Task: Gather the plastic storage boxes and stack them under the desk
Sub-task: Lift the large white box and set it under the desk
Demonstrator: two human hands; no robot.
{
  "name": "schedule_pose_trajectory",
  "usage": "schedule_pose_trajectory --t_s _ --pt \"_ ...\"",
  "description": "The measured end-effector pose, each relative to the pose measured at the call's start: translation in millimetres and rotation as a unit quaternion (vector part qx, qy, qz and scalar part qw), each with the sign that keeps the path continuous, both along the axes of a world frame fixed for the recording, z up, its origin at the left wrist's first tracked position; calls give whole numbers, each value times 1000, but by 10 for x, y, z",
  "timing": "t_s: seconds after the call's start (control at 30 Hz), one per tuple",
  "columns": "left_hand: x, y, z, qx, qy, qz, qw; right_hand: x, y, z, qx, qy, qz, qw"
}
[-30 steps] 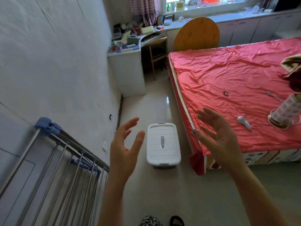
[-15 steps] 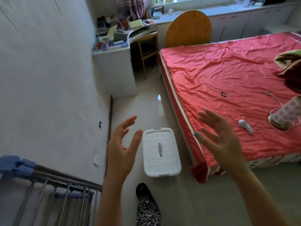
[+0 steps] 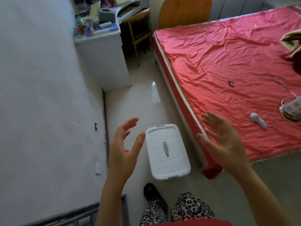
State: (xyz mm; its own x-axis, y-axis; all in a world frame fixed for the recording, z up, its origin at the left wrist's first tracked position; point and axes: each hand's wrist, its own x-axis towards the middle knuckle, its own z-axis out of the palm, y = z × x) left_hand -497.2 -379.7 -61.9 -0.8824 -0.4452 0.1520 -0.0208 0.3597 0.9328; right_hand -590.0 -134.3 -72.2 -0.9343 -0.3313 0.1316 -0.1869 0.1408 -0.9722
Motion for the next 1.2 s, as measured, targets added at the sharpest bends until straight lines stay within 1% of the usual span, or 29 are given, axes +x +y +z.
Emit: schedule_pose_trajectory --t_s 0.2,0.53,0.9,1.2 --pt "-291 -147 -232 31 -12 -4 999 -291 -132 -197 3 -27 -14 1000" --pt "-817 -132 -777 63 -59 33 996 -921 -239 -699 31 -63 -28 997" --pt "-1269 -39 -1730 109 -120 86 983 -1406 -256 -1681 60 -141 -44 987" --pt "-1648 -81 -2858 134 -186 105 968 -1743 -207 -2801 93 -205 -58 973"
